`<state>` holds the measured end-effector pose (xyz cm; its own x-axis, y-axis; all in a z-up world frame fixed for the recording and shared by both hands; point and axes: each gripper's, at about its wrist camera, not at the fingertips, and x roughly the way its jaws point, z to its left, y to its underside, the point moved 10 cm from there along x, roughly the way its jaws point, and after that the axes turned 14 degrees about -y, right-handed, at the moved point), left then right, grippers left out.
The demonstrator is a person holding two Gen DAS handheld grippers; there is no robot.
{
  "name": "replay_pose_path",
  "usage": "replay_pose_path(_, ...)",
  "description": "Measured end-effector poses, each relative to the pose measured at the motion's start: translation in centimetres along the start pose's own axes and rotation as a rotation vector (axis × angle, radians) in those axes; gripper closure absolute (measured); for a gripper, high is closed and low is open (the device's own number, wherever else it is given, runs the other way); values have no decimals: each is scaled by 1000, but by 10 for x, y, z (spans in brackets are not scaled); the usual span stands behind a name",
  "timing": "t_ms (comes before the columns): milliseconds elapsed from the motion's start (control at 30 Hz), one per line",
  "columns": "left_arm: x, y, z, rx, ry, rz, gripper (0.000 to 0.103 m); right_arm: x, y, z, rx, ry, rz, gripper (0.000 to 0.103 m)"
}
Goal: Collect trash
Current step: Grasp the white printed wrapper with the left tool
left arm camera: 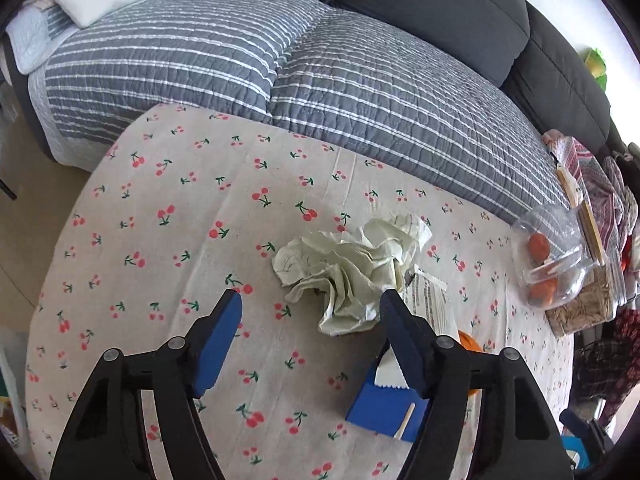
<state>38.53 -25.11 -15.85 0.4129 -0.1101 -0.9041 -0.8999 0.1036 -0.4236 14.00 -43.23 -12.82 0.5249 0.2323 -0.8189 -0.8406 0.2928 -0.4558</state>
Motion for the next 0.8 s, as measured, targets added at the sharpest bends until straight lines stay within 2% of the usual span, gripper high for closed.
replay_pose_path(200, 18, -4, -19, -67, 136, 25, 30, 13, -3, -8, 2, 9, 17, 25)
replay_pose_path(300, 25, 6, -35, -42, 169, 52, 41, 19, -3, -11, 2, 18, 30, 25)
replay_pose_path(333, 26, 10, -39, -17, 150, 47, 52, 22, -2, -11, 4, 19, 35, 25)
replay_pose_path(367, 27, 11, -42, 13, 123, 31, 70, 24, -1, -11, 8, 17, 40, 25)
replay_pose_path(400, 28, 14, -45, 48, 104, 24, 83, 26, 0, -11, 15, 13, 44, 25)
replay_pose_path(433, 28, 16, -49, 56, 127, 30, 95, 28, 0, -11, 21, 9, 47, 25)
replay_pose_path(467, 28, 18, -50, 45, 148, 42, 101, 29, 1, -9, 24, 6, 50, 25)
replay_pose_path(600, 15, 20, -41, 58, 118, 11, 103, 31, 3, -3, -3, 17, 57, 25)
replay_pose_path(800, -16, 34, 1, 61, 89, -11, 103, 24, 3, 3, -19, 17, 49, 25)
